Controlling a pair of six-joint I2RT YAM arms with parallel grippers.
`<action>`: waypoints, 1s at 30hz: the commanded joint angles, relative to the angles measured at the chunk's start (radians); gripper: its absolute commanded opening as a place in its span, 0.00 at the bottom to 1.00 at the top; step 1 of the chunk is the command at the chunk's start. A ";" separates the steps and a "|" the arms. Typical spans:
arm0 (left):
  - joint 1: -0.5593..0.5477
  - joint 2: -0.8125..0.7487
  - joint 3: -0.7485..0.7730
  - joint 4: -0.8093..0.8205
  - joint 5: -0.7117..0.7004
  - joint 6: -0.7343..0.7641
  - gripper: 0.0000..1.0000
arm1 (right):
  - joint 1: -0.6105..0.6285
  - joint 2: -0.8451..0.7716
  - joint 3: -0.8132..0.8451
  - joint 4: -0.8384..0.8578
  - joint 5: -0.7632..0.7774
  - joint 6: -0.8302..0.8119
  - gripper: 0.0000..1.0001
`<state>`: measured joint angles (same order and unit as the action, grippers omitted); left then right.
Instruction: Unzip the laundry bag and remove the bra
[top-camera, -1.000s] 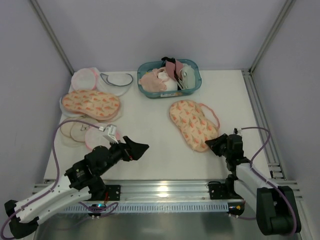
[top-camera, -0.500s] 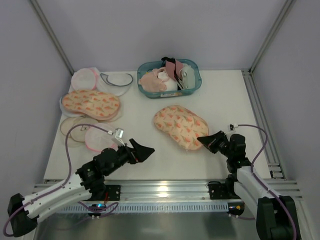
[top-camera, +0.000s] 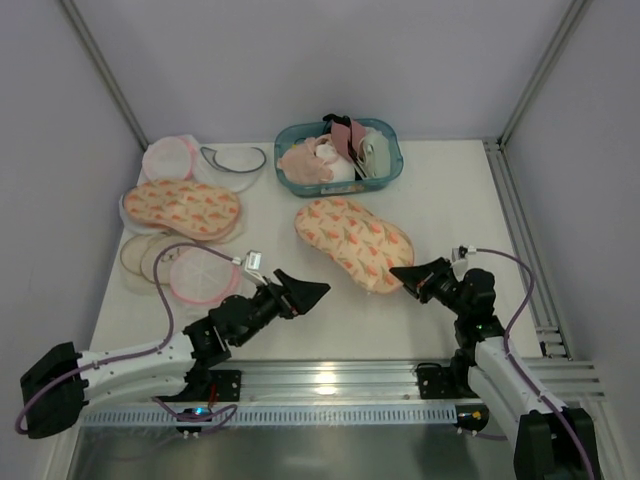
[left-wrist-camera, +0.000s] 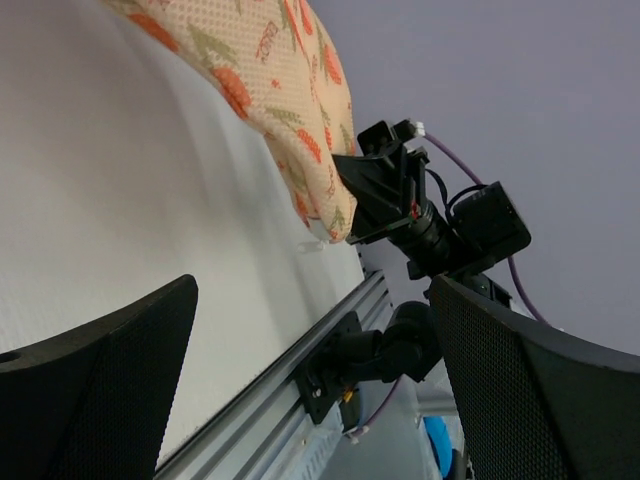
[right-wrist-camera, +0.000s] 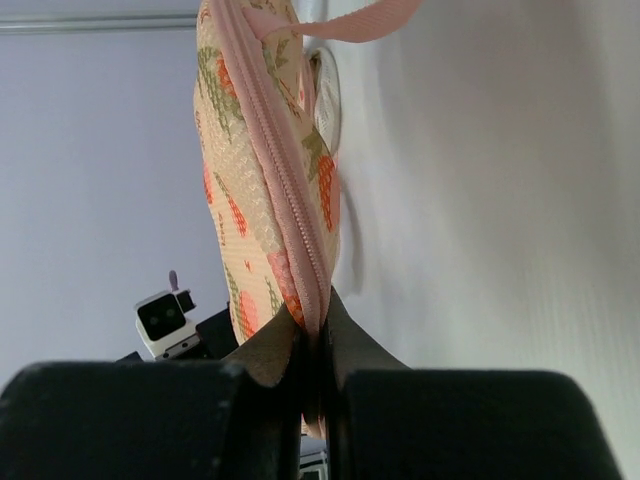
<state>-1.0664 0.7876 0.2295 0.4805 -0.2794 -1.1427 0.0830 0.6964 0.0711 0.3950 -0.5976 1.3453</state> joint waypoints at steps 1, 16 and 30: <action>-0.009 0.136 0.005 0.309 -0.075 0.040 0.99 | 0.029 0.006 0.047 0.107 -0.044 0.069 0.04; -0.009 0.437 0.159 0.521 -0.101 0.051 0.99 | 0.162 0.037 0.096 0.102 -0.037 0.040 0.04; -0.007 0.438 0.114 0.526 -0.096 0.037 0.35 | 0.208 0.092 0.157 0.051 -0.045 -0.083 0.04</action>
<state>-1.0698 1.2659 0.3523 0.9508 -0.3664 -1.1233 0.2798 0.7837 0.1680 0.4259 -0.6136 1.3231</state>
